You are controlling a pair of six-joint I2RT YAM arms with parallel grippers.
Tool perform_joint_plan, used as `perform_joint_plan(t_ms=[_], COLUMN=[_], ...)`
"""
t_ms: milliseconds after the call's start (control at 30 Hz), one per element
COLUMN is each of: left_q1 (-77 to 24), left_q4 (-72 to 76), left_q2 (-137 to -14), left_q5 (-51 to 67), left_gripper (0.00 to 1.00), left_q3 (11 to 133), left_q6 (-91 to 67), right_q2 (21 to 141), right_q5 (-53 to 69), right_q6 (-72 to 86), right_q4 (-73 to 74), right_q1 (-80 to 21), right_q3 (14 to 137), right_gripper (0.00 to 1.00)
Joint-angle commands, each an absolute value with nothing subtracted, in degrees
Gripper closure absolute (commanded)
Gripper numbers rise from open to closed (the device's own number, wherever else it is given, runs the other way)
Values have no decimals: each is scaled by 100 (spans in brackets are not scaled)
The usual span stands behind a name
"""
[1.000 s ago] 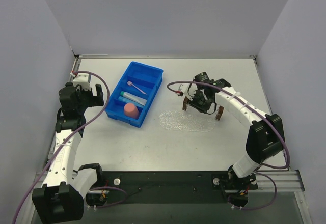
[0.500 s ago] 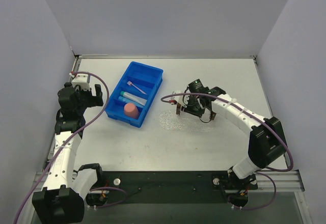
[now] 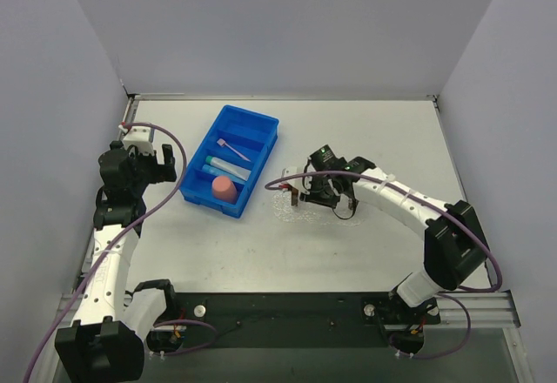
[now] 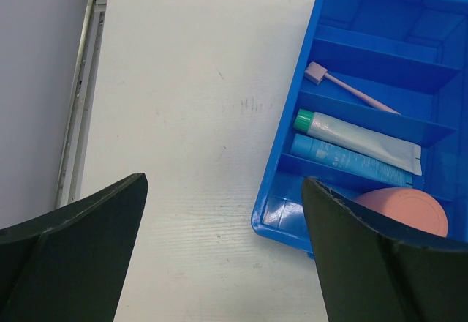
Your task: Prepare toiletry sets of a toothbrush and toothpaste on the tray
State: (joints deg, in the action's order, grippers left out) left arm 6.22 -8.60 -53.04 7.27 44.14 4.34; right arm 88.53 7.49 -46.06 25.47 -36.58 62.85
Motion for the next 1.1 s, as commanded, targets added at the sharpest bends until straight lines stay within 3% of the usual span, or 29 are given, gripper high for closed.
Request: perform_joint_plan(t_ms=[0, 1067], left_q1=[668, 668], left_q4=[-729, -703], left_q2=[-5221, -5230], left_q5=[694, 694], left_gripper=[3, 3], left_q3=[4395, 4342], left_q6=[501, 483], right_q2=[8920, 9457], right_q5=[712, 606], right_q6=[-4518, -4122], right_q4=[2443, 1969], right_q1=[-3902, -4421], right_q3=[6530, 6566], right_gripper=[100, 100])
